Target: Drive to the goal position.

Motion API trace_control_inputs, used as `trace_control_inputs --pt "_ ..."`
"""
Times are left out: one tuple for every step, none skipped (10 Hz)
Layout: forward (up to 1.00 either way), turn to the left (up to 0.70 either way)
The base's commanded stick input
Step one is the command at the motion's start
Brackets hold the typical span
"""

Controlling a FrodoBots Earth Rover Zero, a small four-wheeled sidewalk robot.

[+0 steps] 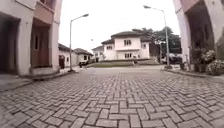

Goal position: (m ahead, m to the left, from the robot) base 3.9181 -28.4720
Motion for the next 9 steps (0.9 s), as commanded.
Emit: trace_control_inputs --pt "0.70 0.00" --pt "0.70 0.00" --pt "0.70 0.00" --pt "0.70 0.00" --pt "0.70 0.00" --pt "0.70 0.00" --pt "0.70 0.00" --pt "0.70 0.00" --pt "0.70 0.00"
